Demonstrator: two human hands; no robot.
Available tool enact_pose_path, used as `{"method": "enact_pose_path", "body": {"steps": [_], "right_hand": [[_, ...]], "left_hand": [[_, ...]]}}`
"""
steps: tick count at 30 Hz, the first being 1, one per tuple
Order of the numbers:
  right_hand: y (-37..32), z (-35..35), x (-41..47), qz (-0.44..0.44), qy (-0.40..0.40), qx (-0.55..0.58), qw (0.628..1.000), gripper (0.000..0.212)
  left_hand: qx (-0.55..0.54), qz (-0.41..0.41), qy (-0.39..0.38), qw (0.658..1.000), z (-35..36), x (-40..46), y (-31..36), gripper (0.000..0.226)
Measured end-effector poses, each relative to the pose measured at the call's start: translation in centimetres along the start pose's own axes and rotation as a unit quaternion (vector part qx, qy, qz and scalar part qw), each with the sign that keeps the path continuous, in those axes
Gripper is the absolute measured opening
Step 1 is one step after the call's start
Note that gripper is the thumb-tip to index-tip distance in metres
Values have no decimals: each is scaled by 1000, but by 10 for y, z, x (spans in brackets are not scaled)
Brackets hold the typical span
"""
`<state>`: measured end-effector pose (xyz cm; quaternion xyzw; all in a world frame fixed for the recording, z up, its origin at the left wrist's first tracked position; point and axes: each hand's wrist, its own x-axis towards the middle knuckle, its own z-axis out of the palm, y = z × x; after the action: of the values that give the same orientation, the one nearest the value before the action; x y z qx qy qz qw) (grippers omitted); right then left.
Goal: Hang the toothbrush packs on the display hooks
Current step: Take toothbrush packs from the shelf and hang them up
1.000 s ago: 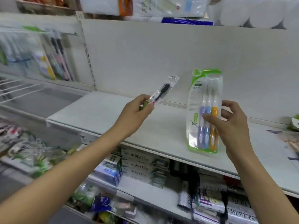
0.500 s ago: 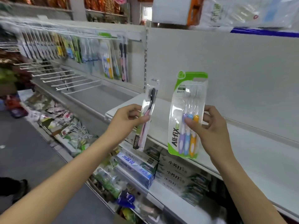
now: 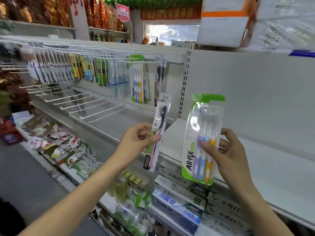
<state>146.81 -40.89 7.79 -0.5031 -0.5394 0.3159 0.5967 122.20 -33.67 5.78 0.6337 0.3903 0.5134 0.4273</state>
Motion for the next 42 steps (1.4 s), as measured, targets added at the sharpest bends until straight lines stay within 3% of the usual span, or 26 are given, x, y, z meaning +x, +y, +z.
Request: {"method": "enact_pose_path", "body": {"steps": [11,21,25,28,42], "right_hand": [[0,121,32,3,3,15,1000,28],[-2,138,69,-11,-3,-5,1000,28],[3,139,73,-24,4,-12,1000,29],[6,143,71,-17,10,-15,1000,28],[8,197,44,13,111,-29,993,29]], "left_hand": [[-26,2,21,999,-108,43,-21,31],[-51,40,41,997,-122,86,-17,30],[-58,70,69,993,-123,97,-19,45],[-86,87,90,988,-123,100,-17,44],[-75,107,-26,991,-147,131,-6,37]]}}
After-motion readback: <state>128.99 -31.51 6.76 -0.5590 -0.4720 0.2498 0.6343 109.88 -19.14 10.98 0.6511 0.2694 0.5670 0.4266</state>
